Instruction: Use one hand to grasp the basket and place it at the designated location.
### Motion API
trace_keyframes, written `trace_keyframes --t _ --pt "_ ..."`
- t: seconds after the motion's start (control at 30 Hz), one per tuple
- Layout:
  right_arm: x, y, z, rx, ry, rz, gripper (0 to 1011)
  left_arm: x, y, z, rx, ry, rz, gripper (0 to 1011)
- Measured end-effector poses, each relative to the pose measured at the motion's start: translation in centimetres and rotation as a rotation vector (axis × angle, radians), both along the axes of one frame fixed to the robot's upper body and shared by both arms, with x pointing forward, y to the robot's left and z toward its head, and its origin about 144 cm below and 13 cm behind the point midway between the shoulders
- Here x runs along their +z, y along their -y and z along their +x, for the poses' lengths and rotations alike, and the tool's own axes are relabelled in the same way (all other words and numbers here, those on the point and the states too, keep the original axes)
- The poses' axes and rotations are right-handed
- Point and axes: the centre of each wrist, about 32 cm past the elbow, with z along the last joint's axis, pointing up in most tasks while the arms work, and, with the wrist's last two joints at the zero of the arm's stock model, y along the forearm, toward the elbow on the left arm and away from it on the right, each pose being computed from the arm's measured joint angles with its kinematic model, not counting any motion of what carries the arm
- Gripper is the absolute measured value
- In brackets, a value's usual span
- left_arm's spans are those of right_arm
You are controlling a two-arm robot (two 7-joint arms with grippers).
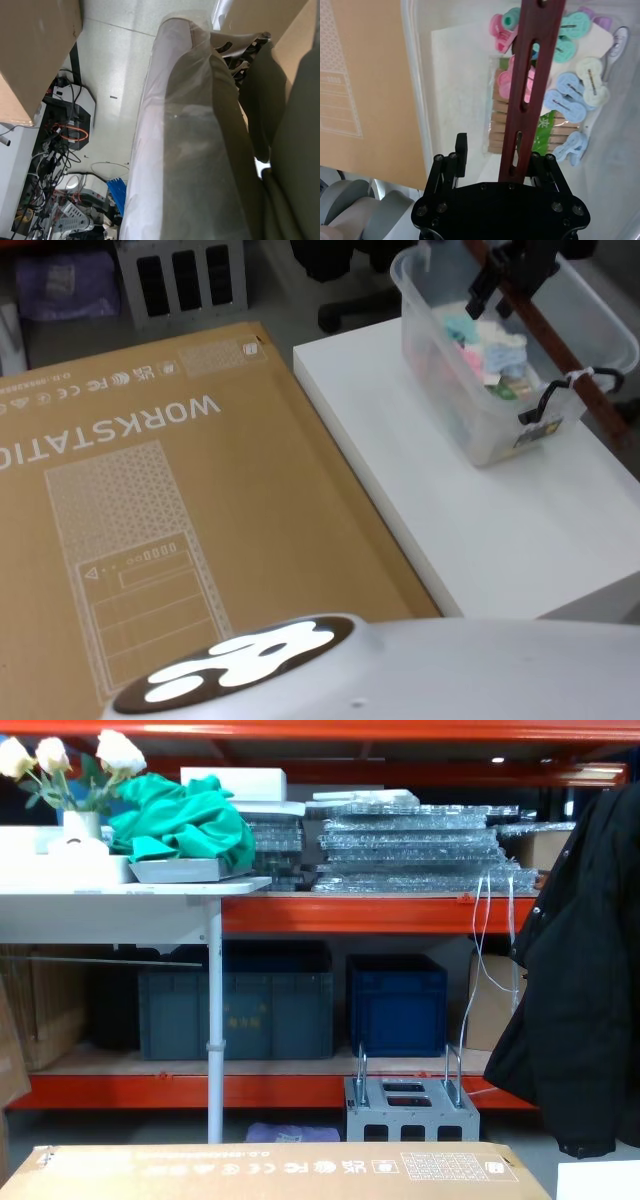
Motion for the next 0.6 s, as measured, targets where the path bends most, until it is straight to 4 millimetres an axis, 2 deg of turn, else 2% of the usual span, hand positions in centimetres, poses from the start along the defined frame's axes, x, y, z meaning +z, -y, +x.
trace_keyframes --t 0.27,0.3,0.4,0.43,0.6 --pt "2.4 -0.1 -1.3 0.036 0.046 0.024 800 0.0 0.0 0.0 0.0 0.0 0.0 0" --pt "2.6 -0.2 -1.4 0.041 0.05 0.026 854 0.0 0.0 0.0 0.0 0.0 0.0 0" --pt "2.7 -0.3 -1.5 0.047 0.052 0.026 905 0.0 0.0 0.0 0.0 0.0 0.0 0" --pt "2.6 -0.4 -1.4 0.047 0.05 0.026 952 0.0 0.0 0.0 0.0 0.0 0.0 0" --pt "1.8 -0.5 -1.2 0.046 0.026 0.023 1001 0.0 0.0 0.0 0.0 0.0 0.0 0"
